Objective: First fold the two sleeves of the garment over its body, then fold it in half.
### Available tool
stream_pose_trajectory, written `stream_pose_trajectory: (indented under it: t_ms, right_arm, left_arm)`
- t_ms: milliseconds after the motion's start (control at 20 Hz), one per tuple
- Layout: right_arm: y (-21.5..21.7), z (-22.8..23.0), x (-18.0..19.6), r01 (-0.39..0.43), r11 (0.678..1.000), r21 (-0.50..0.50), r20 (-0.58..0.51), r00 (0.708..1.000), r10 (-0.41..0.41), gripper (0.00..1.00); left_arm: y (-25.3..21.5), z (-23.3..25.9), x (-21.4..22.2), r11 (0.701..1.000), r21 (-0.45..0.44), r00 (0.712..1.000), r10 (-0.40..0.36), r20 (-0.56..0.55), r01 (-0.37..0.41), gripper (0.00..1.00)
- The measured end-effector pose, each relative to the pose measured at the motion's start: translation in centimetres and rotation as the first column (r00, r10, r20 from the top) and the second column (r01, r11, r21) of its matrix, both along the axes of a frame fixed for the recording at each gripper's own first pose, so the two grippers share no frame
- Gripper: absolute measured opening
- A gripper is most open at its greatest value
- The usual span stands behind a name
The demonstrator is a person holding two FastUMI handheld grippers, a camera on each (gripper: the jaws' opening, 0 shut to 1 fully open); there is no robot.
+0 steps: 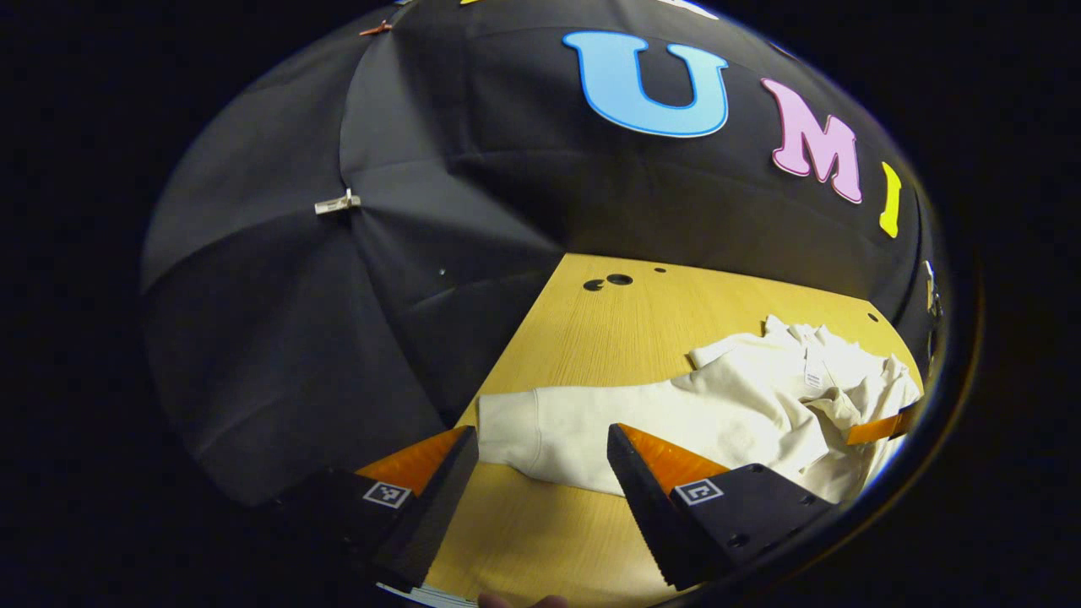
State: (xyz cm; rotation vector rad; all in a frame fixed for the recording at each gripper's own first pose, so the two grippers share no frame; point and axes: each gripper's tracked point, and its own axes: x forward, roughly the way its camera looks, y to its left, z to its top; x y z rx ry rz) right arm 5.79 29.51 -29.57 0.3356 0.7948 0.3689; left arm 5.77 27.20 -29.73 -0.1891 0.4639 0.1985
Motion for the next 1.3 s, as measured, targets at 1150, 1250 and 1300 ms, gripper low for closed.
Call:
stream_pose_trajectory:
  t_ms: [1150, 1250, 1300]
  right_arm:
    - [-14.8, 6.0, -3.9, 0.253, 0.966, 0.041, 0.030, 0.967, -0.255, 0.74]
    - [-15.7, 6.1, -4.0, 0.265, 0.963, 0.044, 0.032, 0.963, -0.266, 0.74]
    - [-16.3, 6.1, -4.0, 0.269, 0.962, 0.044, 0.036, 0.962, -0.271, 0.74]
  left_arm:
    - [1.1, -7.6, 5.7, 0.993, -0.058, 0.972, -0.111, -0.209, 0.101, 0.55]
    - [1.0, -7.5, 6.0, 0.992, -0.047, 0.970, -0.122, -0.209, 0.115, 0.26]
    - [1.0, -7.3, 6.0, 0.992, -0.041, 0.970, -0.123, -0.211, 0.117, 0.16]
